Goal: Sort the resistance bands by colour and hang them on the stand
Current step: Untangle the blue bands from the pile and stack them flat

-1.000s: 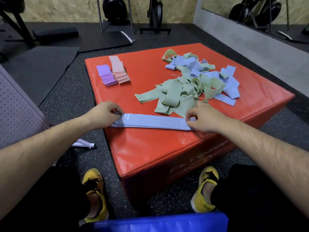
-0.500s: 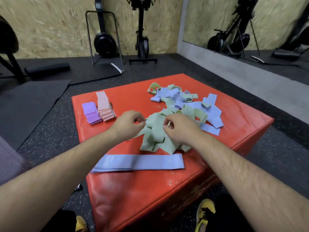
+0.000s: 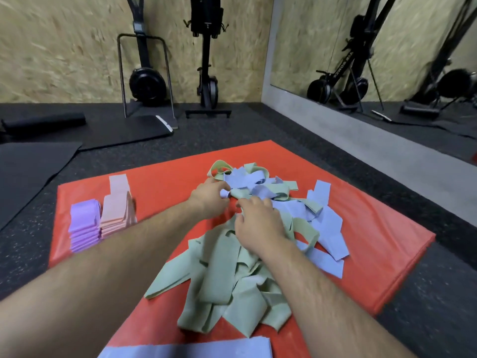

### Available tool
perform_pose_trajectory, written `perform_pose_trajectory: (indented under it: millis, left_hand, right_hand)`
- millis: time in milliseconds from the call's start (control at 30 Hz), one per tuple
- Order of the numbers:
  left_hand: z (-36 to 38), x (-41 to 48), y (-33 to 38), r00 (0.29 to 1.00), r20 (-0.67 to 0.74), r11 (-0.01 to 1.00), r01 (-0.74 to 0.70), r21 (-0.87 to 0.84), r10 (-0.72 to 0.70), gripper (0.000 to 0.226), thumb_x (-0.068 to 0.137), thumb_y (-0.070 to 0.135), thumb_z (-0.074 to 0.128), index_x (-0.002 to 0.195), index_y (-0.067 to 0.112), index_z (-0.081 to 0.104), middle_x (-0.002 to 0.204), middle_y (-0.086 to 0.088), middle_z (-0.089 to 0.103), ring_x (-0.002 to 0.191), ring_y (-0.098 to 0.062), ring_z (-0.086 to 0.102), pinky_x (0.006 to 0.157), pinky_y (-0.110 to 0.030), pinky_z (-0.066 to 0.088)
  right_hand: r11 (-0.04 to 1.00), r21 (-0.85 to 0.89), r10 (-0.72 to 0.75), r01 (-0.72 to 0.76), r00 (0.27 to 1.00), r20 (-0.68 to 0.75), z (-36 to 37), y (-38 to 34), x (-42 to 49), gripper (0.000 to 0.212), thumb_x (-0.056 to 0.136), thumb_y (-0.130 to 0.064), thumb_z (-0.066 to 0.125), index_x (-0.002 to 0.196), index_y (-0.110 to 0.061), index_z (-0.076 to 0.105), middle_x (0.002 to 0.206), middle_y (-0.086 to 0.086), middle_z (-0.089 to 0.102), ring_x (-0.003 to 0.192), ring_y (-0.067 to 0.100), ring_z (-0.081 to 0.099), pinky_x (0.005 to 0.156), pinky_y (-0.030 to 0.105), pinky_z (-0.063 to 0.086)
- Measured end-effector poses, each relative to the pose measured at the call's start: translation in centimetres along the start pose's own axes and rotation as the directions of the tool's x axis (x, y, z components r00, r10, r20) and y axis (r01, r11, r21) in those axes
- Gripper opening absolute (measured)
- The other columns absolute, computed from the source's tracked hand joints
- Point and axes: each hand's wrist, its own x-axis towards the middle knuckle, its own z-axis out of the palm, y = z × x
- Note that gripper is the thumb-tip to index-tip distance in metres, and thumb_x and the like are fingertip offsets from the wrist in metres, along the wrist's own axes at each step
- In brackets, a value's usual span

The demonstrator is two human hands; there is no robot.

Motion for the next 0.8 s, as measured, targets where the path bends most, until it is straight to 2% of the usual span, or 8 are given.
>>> perform_pose_trajectory:
  millis: [100, 200, 267, 367, 467, 567, 667, 800]
  left_hand:
    - [1.0, 4.1, -0.5, 0.996, 0.027, 0.996, 0.089, 0.028, -0.09, 0.043, 0.092, 0.037, 0.048, 0.136, 0.039, 0.049, 0.141, -0.008, 0.04, 0.123, -0.037, 0.049, 0.105, -0.044, 0.042]
    - [2.3, 7.6, -1.1, 0.995, 0.077, 0.998, 0.061, -0.009, -0.061, 0.049, 0.087, 0.039, 0.048, 0.137, 0.04, 0.047, 0.144, -0.006, 0.046, 0.127, -0.036, 0.049, 0.106, -0.045, 0.042]
    - [3.3, 9.1, -1.6, 0.991, 0.132, 0.999, 0.028, 0.032, -0.032, 0.037, 0.091, 0.039, 0.05, 0.127, 0.043, 0.053, 0.136, 0.0, 0.056, 0.121, -0.032, 0.053, 0.103, -0.04, 0.044]
    - [4.1, 9.8, -2.3, 0.999, 0.04, 0.997, 0.034, 0.068, -0.037, 0.024, 0.091, 0.034, 0.063, 0.114, 0.028, 0.069, 0.114, -0.002, 0.066, 0.107, -0.03, 0.06, 0.088, -0.036, 0.05]
    - [4.1, 9.0, -2.5, 0.999, -0.018, 0.999, -0.035, 0.011, 0.035, 0.009, 0.089, 0.017, 0.064, 0.082, 0.013, 0.068, 0.084, -0.007, 0.064, 0.08, -0.027, 0.059, 0.061, -0.029, 0.034]
    - [3.2, 7.0, -2.2, 0.998, -0.028, 0.997, -0.052, 0.058, 0.054, 0.019, 0.091, 0.012, 0.059, 0.072, 0.012, 0.056, 0.075, -0.009, 0.056, 0.072, -0.026, 0.049, 0.058, -0.033, 0.027]
    - [1.2, 4.5, -1.8, 0.996, -0.047, 0.996, -0.068, 0.058, 0.071, 0.032, 0.091, 0.02, 0.065, 0.064, 0.019, 0.046, 0.073, -0.006, 0.052, 0.07, -0.024, 0.047, 0.066, -0.039, 0.039]
    - [-2.4, 0.1, -1.3, 0.975, -0.124, 0.982, -0.178, 0.068, 0.185, 0.038, 0.087, 0.026, 0.063, 0.057, 0.012, 0.043, 0.067, -0.016, 0.047, 0.065, -0.026, 0.037, 0.057, -0.036, 0.024]
  right_hand:
    - [0.999, -0.028, 0.018, -0.018, 1.0, -0.008, 1.4, 0.3, 1.4, 0.035, 0.1, -0.028, 0.039, 0.134, -0.023, 0.049, 0.131, 0.003, 0.051, 0.121, 0.029, 0.042, 0.094, 0.041, 0.037]
    - [0.998, -0.024, 0.053, -0.054, 0.998, -0.02, 2.0, 0.6, 2.3, 0.035, 0.1, -0.029, 0.04, 0.133, -0.024, 0.049, 0.131, 0.003, 0.051, 0.122, 0.029, 0.042, 0.096, 0.04, 0.037]
    - [0.997, -0.034, 0.069, -0.069, 0.998, -0.014, 2.4, 0.7, 2.7, 0.036, 0.099, -0.03, 0.041, 0.134, -0.024, 0.047, 0.131, 0.004, 0.05, 0.123, 0.029, 0.041, 0.096, 0.04, 0.037]
    - [0.995, -0.048, 0.087, -0.086, 0.996, 0.016, 2.7, 1.0, 3.0, 0.039, 0.099, -0.029, 0.043, 0.137, -0.024, 0.045, 0.131, 0.005, 0.049, 0.124, 0.029, 0.04, 0.097, 0.04, 0.036]
    - [0.993, -0.053, 0.109, -0.107, 0.994, 0.033, 2.5, 1.0, 2.9, 0.037, 0.098, -0.028, 0.043, 0.135, -0.022, 0.045, 0.131, 0.006, 0.049, 0.123, 0.03, 0.04, 0.096, 0.041, 0.036]
    - [0.993, -0.055, 0.109, -0.107, 0.993, 0.034, 1.9, 0.4, 2.5, 0.033, 0.098, -0.028, 0.042, 0.13, -0.02, 0.046, 0.129, 0.006, 0.05, 0.122, 0.029, 0.041, 0.094, 0.041, 0.037]
    - [0.994, -0.052, 0.098, -0.097, 0.995, 0.021, 0.9, -0.2, 2.0, 0.031, 0.098, -0.028, 0.043, 0.127, -0.018, 0.049, 0.132, 0.007, 0.049, 0.122, 0.03, 0.042, 0.095, 0.041, 0.038]
    - [0.997, 0.002, 0.082, -0.082, 0.997, 0.006, -0.6, -0.9, 0.8, 0.032, 0.098, -0.027, 0.043, 0.127, -0.017, 0.051, 0.133, 0.007, 0.05, 0.124, 0.031, 0.042, 0.097, 0.042, 0.038]
